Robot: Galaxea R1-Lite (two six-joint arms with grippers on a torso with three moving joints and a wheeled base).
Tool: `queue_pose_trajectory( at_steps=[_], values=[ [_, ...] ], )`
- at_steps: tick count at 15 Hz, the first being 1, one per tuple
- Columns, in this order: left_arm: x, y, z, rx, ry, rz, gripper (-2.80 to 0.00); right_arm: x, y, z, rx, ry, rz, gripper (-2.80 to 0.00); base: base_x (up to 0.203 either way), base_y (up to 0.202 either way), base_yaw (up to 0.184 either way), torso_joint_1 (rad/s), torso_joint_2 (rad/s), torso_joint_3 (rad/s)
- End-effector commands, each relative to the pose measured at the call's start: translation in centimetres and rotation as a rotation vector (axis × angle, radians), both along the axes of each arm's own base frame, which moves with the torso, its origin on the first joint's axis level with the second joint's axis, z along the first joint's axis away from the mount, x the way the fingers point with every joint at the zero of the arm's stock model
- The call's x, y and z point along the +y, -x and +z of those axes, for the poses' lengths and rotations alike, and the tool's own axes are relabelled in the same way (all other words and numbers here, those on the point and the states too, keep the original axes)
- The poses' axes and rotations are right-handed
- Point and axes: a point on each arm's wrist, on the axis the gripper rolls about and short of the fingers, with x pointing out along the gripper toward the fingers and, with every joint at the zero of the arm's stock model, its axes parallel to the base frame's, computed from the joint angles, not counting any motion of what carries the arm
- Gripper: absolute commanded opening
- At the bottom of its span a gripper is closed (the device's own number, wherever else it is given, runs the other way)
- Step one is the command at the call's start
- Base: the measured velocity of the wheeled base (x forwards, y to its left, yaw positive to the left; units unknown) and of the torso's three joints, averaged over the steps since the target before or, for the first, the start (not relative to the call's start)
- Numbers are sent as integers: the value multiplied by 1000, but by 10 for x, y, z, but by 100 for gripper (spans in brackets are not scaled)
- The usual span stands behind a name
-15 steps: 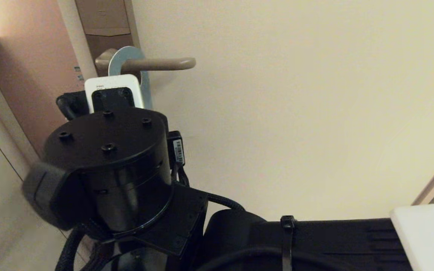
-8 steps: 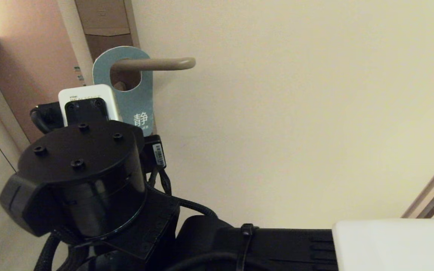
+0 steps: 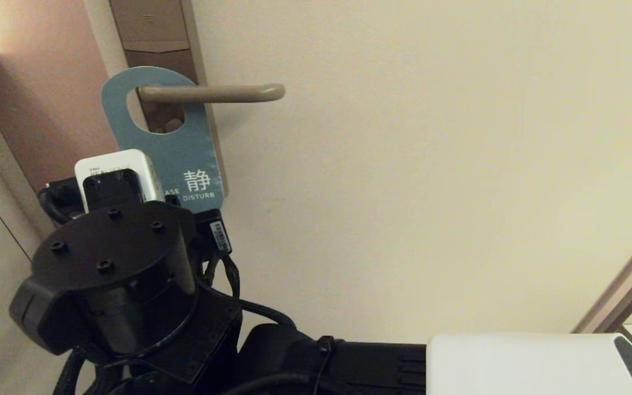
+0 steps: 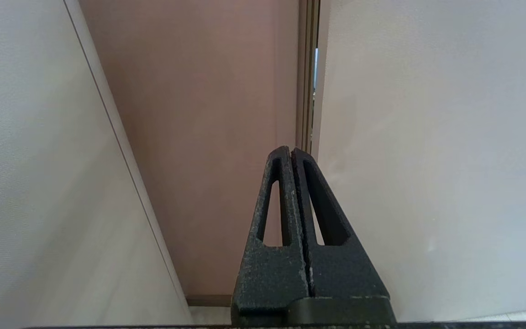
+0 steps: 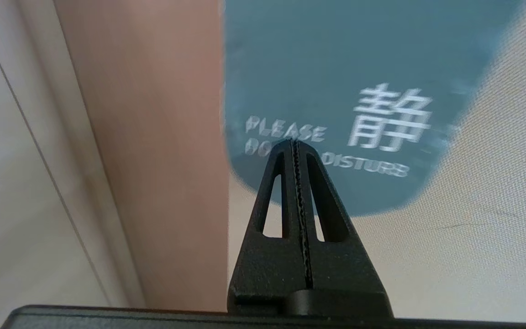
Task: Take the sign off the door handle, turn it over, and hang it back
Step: Hang the sign back with the other side facing out
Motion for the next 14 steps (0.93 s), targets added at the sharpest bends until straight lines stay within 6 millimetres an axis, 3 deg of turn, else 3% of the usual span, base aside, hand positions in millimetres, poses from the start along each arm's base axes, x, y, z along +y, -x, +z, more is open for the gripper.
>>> queue_pose_trajectory(
  at_steps=[1, 5, 14],
  values=[
    [0, 0, 0, 1, 1, 0, -280, 1, -2, -4, -1, 11, -9, -280, 0, 0, 0, 0, 0, 0],
    [0, 0, 0, 1, 1, 0, -280, -3, -10, -1, -8, 17, -27, -280, 0, 0, 0, 0, 0, 0],
    [0, 0, 0, 1, 0, 0, -280, -16, -10, 35, -72, -74, 74, -280, 0, 0, 0, 0, 0, 0]
  ],
)
